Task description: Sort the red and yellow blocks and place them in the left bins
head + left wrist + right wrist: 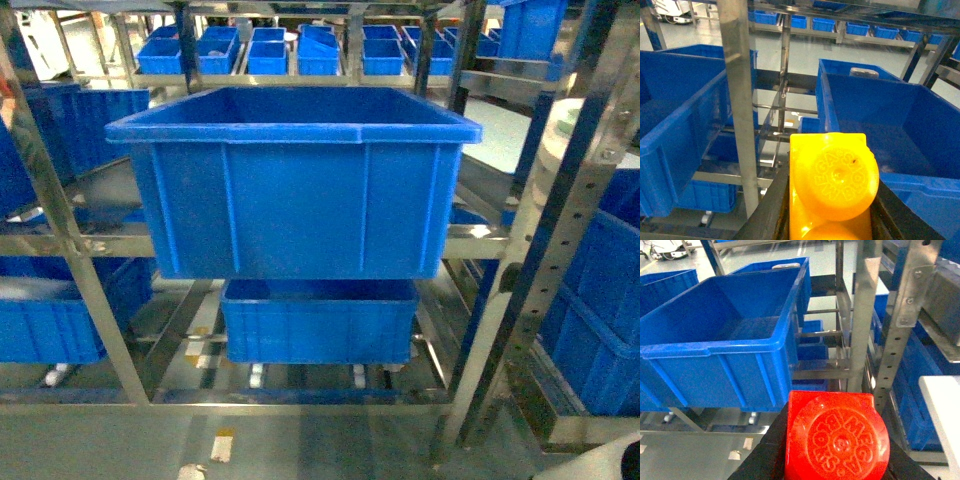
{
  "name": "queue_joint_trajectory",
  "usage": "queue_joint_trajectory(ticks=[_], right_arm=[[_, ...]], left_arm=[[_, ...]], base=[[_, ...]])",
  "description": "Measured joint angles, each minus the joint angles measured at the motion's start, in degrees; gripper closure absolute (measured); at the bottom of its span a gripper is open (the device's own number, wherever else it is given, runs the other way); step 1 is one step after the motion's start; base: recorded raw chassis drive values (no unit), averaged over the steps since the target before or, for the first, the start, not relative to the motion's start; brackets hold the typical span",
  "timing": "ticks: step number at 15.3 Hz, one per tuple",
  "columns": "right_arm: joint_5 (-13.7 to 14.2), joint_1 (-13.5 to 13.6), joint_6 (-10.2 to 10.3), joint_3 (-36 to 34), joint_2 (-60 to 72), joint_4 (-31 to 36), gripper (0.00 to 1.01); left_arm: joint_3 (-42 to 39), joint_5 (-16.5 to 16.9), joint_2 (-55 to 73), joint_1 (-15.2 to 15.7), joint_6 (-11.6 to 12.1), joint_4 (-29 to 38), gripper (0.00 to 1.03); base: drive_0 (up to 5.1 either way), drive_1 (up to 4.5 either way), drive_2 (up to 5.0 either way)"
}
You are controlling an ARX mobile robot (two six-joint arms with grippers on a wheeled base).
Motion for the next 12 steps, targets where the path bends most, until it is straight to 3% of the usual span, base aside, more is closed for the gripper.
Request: queue_joint_trajectory(ticks=[12], right_arm=[[0.02,0.0,0.0,0.02,0.0,0.11,0.73]], left_arm=[[0.0,0.0,-0.02,0.0,0.0,0.02,0.76]], base=[[-4.9,3.39,1.5]])
